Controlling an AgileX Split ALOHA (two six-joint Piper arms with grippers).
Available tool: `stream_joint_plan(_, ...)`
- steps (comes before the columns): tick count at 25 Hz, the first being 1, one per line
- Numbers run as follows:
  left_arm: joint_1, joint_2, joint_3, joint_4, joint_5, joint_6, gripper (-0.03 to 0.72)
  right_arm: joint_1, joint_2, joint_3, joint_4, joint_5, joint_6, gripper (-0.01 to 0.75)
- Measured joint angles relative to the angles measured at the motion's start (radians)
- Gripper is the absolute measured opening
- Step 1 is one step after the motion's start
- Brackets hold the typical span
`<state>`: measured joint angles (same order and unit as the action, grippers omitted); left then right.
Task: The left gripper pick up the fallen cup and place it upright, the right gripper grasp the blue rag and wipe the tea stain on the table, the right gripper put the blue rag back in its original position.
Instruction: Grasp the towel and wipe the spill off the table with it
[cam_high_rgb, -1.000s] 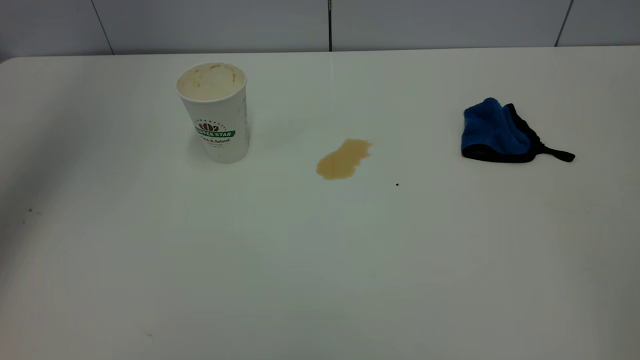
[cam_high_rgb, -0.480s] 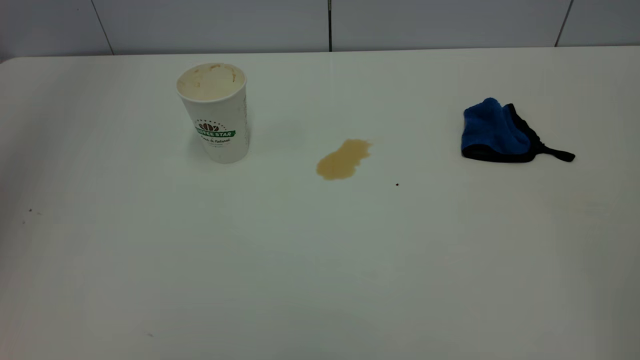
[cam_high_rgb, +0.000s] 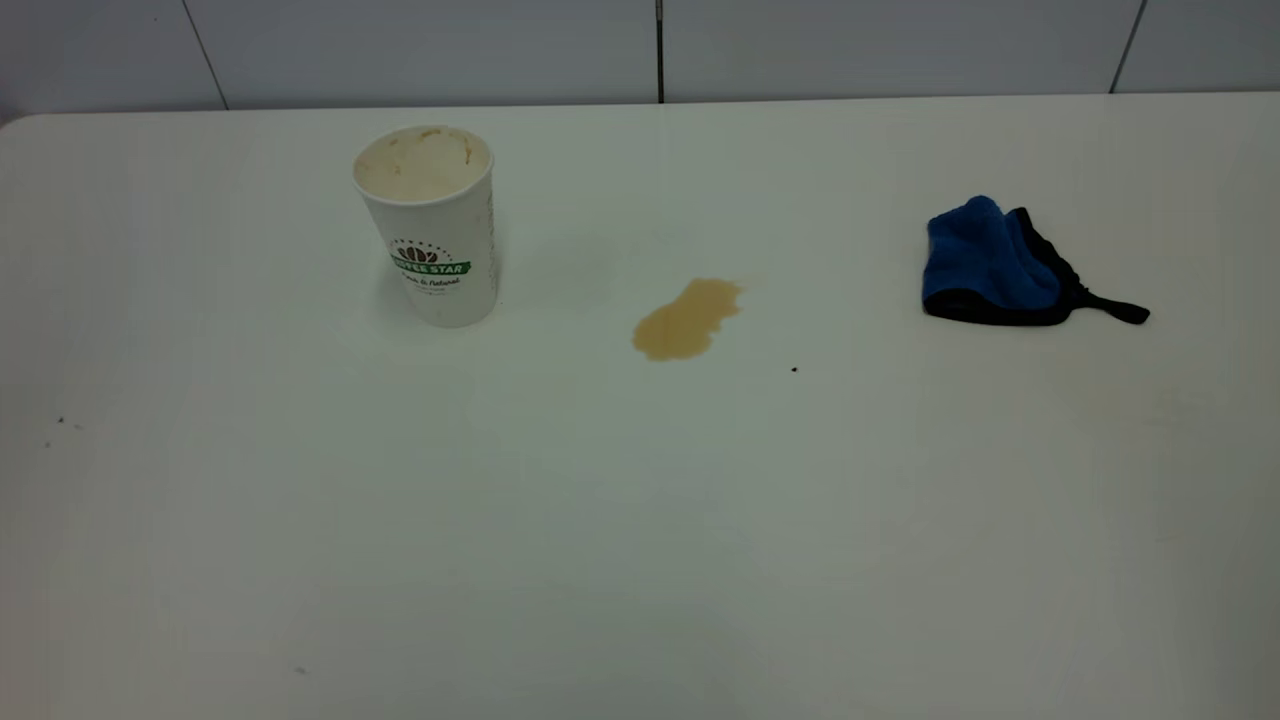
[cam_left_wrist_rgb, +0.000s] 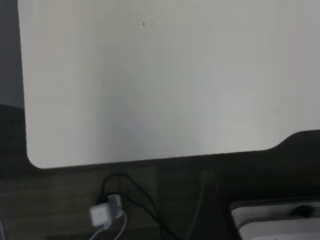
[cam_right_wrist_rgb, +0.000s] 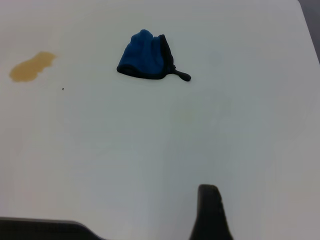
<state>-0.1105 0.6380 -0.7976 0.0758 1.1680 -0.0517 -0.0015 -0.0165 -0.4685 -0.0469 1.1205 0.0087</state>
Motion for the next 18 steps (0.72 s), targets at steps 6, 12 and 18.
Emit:
stream_joint_plan(6, 0.022, -0.344, 0.204, 0.001, -0.006, -0.081, 0.581, 0.0, 0.0, 0.0, 0.0, 0.0, 0.0, 0.58)
stream_joint_plan(12, 0.087, -0.555, 0.283, 0.002, -0.025, -0.064, 0.581, 0.0, 0.0, 0.0, 0.0, 0.0, 0.0, 0.58)
stream_joint_plan(18, 0.088, -0.656, 0.293, 0.002, -0.031, -0.035, 0.581, 0.0, 0.0, 0.0, 0.0, 0.0, 0.0, 0.58)
